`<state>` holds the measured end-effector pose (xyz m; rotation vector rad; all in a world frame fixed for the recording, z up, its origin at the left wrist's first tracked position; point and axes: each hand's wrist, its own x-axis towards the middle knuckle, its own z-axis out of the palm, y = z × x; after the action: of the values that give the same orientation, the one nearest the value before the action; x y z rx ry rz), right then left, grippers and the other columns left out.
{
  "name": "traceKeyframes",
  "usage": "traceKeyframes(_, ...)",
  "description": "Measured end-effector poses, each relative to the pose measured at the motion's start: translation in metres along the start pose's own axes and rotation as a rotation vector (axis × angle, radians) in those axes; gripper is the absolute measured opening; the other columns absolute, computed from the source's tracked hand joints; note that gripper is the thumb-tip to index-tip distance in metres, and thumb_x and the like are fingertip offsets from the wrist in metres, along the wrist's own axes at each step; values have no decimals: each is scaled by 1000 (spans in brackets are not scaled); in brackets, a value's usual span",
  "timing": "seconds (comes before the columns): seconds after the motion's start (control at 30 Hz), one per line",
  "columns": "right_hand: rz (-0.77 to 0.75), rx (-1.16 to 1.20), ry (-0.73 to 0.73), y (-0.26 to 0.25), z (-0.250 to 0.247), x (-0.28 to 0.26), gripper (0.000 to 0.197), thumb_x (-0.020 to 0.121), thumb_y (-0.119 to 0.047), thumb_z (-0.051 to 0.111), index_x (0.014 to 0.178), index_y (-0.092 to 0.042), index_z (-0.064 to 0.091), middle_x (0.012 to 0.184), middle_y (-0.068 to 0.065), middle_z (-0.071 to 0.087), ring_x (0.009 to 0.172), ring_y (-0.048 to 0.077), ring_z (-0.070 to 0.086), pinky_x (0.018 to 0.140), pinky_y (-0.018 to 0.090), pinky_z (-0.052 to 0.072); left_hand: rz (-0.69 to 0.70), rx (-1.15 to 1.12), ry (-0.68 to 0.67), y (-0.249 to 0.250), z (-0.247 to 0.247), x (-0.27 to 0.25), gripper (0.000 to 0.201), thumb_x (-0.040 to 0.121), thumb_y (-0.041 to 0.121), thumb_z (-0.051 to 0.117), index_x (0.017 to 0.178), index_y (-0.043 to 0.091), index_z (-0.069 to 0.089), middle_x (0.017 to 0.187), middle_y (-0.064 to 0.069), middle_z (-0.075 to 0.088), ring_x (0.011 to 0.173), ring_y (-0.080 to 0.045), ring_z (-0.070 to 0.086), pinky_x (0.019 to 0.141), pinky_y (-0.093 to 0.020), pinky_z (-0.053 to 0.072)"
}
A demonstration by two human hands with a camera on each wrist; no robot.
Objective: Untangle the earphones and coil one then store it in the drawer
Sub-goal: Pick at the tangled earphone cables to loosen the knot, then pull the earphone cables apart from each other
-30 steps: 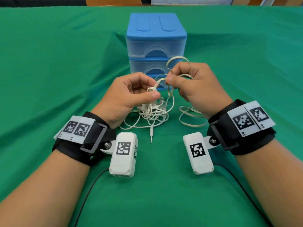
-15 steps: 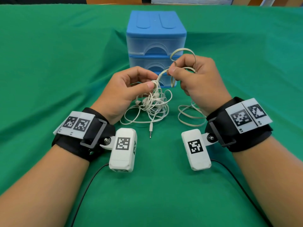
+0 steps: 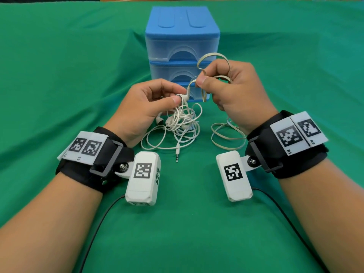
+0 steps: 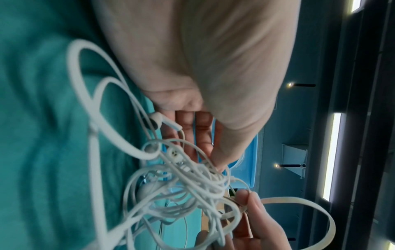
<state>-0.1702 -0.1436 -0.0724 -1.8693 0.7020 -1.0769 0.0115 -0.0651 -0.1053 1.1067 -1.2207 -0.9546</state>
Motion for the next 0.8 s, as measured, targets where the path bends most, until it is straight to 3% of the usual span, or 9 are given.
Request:
traceKeyframes(0.1, 9, 8, 50, 0, -2, 2, 14, 89, -11, 67, 76, -8, 65, 58, -12, 52, 45, 0, 44, 49, 8, 34, -9, -4, 5, 1, 0, 0, 13, 84, 7, 70, 94, 13, 75, 91, -14, 66, 77, -17, 57, 76, -26, 48)
traceKeyframes(0.23, 59, 16, 136, -1, -7, 6, 12, 83, -14, 65, 75, -5, 64, 53, -12, 50, 41, 1, 39, 46, 10, 31, -37, 21, 21, 1, 0, 1, 12, 83, 6, 67, 87, 14, 75, 72, -1, 64, 62, -13, 52, 63, -26, 43)
traceKeyframes(0.33, 123, -79, 172, 1, -13, 10, 21, 74, -20, 65, 71, 1, 63, 55, 3, 50, 44, 4, 33, 47, 17, 27, -35, 29, 33, 2, 0, 1, 11, 82, 5, 65, 85, 13, 73, 68, -1, 60, 60, -15, 48, 58, -24, 41)
traceKeyframes(0.43, 188, -220, 240, 7, -25, 14, 27, 66, -27, 67, 71, -1, 67, 62, 16, 52, 53, 16, 39, 53, 27, 32, -32, 22, 56, 2, 0, 2, 11, 82, 6, 64, 83, 14, 72, 68, -2, 59, 59, -15, 49, 57, -24, 41)
traceKeyframes(0.5, 214, -313, 268, 12, -35, 16, 25, 65, -31, 69, 71, -6, 70, 61, 11, 56, 59, 18, 45, 60, 31, 37, -41, -4, 71, 2, -1, 3, 10, 82, 6, 63, 83, 14, 70, 68, -2, 58, 59, -15, 49, 57, -27, 41)
traceKeyframes(0.63, 255, -399, 307, 17, -50, 17, 12, 73, -27, 71, 68, -15, 70, 57, -6, 58, 57, 10, 48, 62, 24, 38, -82, -65, 86, 6, 0, 2, 9, 81, 8, 59, 81, 14, 64, 72, -5, 56, 56, -14, 50, 50, -24, 41)
traceKeyframes(0.8, 243, -463, 324, 21, -54, 17, 10, 81, -23, 72, 76, -15, 71, 61, -5, 58, 59, 12, 51, 63, 24, 42, -80, -114, 56, 9, 1, 1, 13, 86, 4, 50, 77, 9, 58, 74, -13, 57, 56, -14, 47, 50, -21, 39)
